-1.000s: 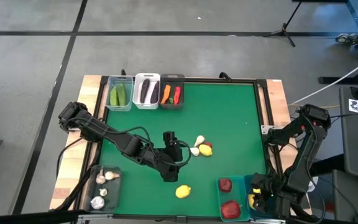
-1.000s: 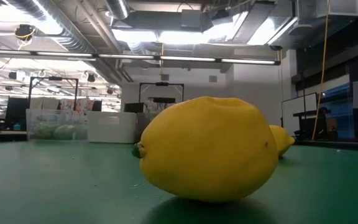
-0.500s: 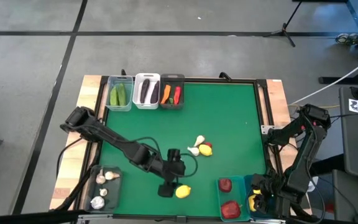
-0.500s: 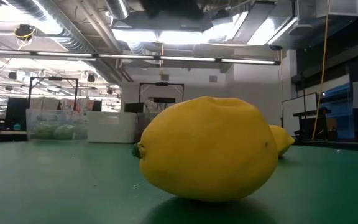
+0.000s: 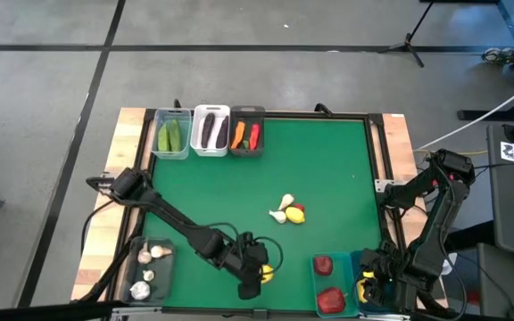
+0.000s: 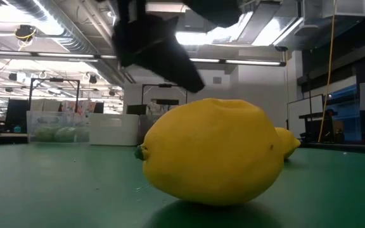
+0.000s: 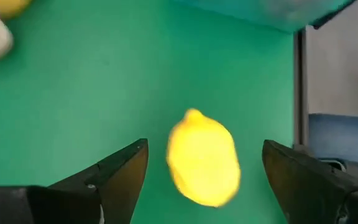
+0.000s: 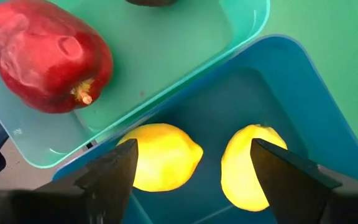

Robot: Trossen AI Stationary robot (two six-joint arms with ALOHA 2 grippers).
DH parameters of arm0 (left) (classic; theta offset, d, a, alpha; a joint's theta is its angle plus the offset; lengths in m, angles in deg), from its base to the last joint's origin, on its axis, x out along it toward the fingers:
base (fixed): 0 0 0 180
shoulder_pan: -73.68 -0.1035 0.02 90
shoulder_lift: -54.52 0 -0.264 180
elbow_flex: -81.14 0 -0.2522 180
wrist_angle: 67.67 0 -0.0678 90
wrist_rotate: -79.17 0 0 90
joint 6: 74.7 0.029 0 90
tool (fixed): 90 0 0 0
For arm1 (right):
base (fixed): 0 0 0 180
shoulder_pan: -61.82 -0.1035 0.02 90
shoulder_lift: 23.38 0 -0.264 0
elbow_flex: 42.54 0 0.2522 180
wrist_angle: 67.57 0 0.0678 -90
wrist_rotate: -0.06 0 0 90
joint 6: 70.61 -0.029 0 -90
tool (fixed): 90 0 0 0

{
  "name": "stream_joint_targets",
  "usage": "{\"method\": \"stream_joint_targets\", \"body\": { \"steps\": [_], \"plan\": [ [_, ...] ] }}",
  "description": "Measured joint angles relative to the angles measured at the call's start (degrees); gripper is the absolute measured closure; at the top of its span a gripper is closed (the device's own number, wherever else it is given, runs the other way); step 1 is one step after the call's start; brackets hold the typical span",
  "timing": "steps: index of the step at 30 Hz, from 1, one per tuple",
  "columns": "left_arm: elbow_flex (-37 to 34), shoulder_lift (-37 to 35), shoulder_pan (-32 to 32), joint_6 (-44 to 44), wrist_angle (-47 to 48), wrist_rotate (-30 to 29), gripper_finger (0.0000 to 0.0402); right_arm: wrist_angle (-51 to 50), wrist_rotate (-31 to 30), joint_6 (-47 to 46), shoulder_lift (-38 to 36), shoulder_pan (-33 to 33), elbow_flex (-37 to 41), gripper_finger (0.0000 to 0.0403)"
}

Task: Sort produce into baskets
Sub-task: Put the yellow lemon into the blue bin

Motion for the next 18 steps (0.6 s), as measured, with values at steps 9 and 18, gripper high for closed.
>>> {"method": "stream_joint_targets", "body": {
  "steps": [9, 18],
  "plan": [
    [0.56, 2.89, 2.47, -5.48, -0.15, -3.59, 0.0094, 1.37, -1.83, 0.04, -0.02, 0.0, -0.02, 0.0091],
    [0.56, 6.91, 1.54, -2.66, -2.12, -3.18, 0.0094, 1.99, -2.63, 0.07, -0.04, 0.0, -0.02, 0.0091]
  ]
}}
